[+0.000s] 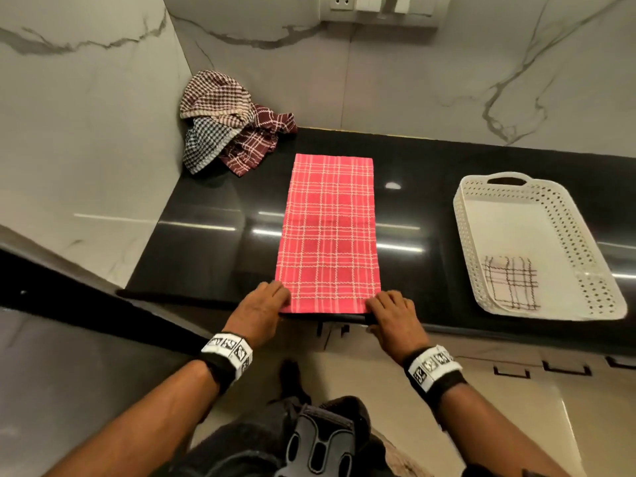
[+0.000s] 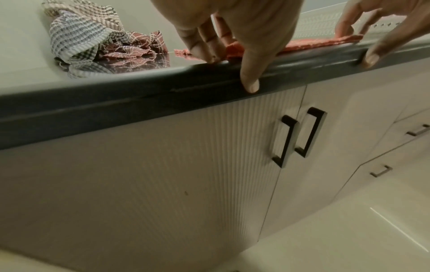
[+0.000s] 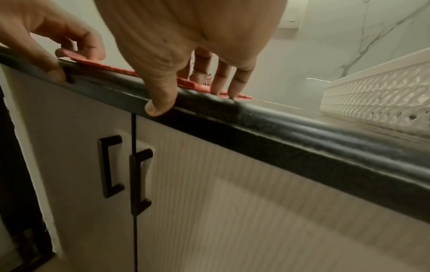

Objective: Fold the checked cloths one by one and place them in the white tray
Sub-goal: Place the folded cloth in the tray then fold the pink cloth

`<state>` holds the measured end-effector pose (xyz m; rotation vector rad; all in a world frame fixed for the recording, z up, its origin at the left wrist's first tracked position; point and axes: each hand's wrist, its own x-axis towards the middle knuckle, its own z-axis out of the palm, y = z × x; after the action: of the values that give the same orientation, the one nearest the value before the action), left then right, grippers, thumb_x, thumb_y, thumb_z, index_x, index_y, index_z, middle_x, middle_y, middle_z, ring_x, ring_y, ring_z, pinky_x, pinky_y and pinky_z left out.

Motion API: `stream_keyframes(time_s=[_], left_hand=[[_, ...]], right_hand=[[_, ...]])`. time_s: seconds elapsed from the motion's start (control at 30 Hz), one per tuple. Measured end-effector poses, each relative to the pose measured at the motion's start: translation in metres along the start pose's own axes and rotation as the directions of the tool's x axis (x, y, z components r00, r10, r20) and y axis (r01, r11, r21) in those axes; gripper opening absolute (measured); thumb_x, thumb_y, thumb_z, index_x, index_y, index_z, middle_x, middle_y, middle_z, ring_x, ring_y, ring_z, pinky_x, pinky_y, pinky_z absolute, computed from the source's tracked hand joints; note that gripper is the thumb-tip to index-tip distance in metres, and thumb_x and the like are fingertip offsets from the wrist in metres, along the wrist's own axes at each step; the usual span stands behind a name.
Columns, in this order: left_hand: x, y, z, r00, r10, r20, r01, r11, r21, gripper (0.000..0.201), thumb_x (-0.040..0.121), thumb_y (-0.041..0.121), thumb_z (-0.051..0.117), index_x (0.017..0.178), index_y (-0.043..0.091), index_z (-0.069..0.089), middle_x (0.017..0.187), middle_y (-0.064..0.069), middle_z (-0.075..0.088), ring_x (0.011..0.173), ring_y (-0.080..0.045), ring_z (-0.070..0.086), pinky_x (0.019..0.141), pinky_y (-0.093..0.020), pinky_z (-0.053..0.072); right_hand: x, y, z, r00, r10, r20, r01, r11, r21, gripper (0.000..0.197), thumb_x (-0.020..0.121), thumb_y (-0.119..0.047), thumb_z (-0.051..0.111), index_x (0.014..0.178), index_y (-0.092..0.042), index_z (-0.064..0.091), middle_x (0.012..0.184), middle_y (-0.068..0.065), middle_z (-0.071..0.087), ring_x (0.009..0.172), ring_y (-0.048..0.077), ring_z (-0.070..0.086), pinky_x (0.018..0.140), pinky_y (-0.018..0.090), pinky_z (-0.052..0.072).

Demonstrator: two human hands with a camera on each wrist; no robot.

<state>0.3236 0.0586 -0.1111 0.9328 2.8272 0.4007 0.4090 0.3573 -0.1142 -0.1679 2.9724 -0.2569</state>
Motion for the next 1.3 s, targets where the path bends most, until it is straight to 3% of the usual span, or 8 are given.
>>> stream_keyframes(time_s=[0.2, 0.33, 0.5, 0.6, 0.8, 0.93, 1.03, 1.3], left_hand=[[-0.015, 0.018, -0.008, 0.993, 0.020, -0.118, -0.026, 0.998, -0.051, 0.018, 0.074, 0.012, 0.067, 0.087, 0.021, 0.058, 0.086, 0.004, 0.060, 0.082, -0.021, 0.052, 0.073, -0.038, 0.048], [-0.033, 0.032, -0.035, 0.991, -0.118, -0.064, 0.084, 0.919, -0.385, 0.022, 0.082, 0.006, 0.069, 0.095, 0.021, 0.060, 0.087, 0.008, 0.063, 0.077, -0.008, 0.059, 0.075, -0.026, 0.050], [-0.047, 0.037, -0.098, 0.954, -0.081, 0.290, 0.246, 0.765, -0.595, 0.015, 0.085, 0.011, 0.074, 0.099, 0.018, 0.072, 0.090, 0.004, 0.074, 0.085, -0.008, 0.071, 0.078, -0.022, 0.056], [-0.033, 0.032, -0.118, 0.972, -0.087, 0.219, 0.221, 0.655, -0.723, 0.021, 0.090, 0.008, 0.069, 0.110, 0.014, 0.071, 0.100, 0.003, 0.075, 0.093, -0.009, 0.071, 0.081, -0.021, 0.056], [0.075, 0.005, -0.105, 0.952, -0.298, -0.069, 0.199, 0.776, -0.599, 0.022, 0.091, 0.009, 0.065, 0.112, 0.016, 0.070, 0.100, 0.006, 0.072, 0.091, -0.006, 0.066, 0.089, -0.025, 0.051], [0.144, -0.025, -0.080, 0.931, -0.362, -0.038, 0.298, 0.819, -0.491, 0.019, 0.092, 0.017, 0.062, 0.108, 0.021, 0.070, 0.101, 0.003, 0.072, 0.094, -0.014, 0.066, 0.091, -0.029, 0.050], [0.174, -0.040, -0.062, 0.914, -0.406, -0.007, 0.361, 0.820, -0.445, 0.016, 0.092, 0.014, 0.063, 0.108, 0.014, 0.068, 0.097, -0.004, 0.069, 0.094, -0.022, 0.065, 0.083, -0.025, 0.046], [0.195, -0.064, -0.031, 0.915, -0.403, -0.007, 0.367, 0.841, -0.397, 0.012, 0.092, 0.016, 0.061, 0.102, 0.015, 0.066, 0.103, -0.008, 0.069, 0.100, -0.026, 0.061, 0.092, -0.035, 0.047]], right_hand=[[-0.021, 0.004, -0.008, 0.990, -0.050, -0.128, 0.057, 0.997, 0.050, 0.024, 0.080, -0.014, 0.072, 0.094, -0.021, 0.054, 0.098, 0.001, 0.059, 0.091, 0.026, 0.052, 0.069, 0.036, 0.040], [-0.044, 0.005, -0.038, 0.992, -0.011, -0.122, 0.048, 0.953, 0.301, 0.011, 0.090, -0.013, 0.061, 0.094, -0.023, 0.057, 0.093, -0.008, 0.057, 0.094, 0.018, 0.049, 0.078, 0.039, 0.039], [-0.058, 0.009, -0.106, 0.992, -0.111, 0.066, 0.019, 0.633, 0.774, 0.009, 0.093, -0.010, 0.067, 0.096, -0.018, 0.071, 0.088, -0.004, 0.072, 0.084, 0.008, 0.066, 0.083, 0.028, 0.054], [-0.039, 0.010, -0.134, 0.999, 0.011, -0.048, 0.038, 0.452, 0.891, 0.011, 0.092, -0.007, 0.066, 0.102, -0.005, 0.072, 0.093, 0.013, 0.072, 0.086, 0.016, 0.069, 0.080, 0.028, 0.057], [0.073, 0.030, -0.127, 0.939, 0.316, -0.138, -0.069, 0.564, 0.823, 0.019, 0.091, -0.004, 0.066, 0.097, -0.021, 0.070, 0.085, -0.002, 0.070, 0.073, 0.009, 0.065, 0.075, 0.028, 0.056], [0.145, 0.046, -0.102, 0.894, 0.435, -0.106, -0.213, 0.621, 0.754, 0.017, 0.088, -0.006, 0.066, 0.094, -0.021, 0.069, 0.084, -0.006, 0.068, 0.079, 0.013, 0.065, 0.084, 0.036, 0.056], [0.179, 0.053, -0.083, 0.870, 0.490, -0.064, -0.319, 0.657, 0.683, 0.013, 0.090, -0.006, 0.064, 0.099, -0.012, 0.071, 0.094, 0.005, 0.072, 0.089, 0.018, 0.067, 0.080, 0.027, 0.050], [0.214, 0.063, -0.051, 0.846, 0.532, -0.034, -0.414, 0.696, 0.587, 0.009, 0.093, -0.013, 0.061, 0.099, -0.012, 0.068, 0.098, 0.008, 0.072, 0.090, 0.022, 0.065, 0.080, 0.031, 0.050]])
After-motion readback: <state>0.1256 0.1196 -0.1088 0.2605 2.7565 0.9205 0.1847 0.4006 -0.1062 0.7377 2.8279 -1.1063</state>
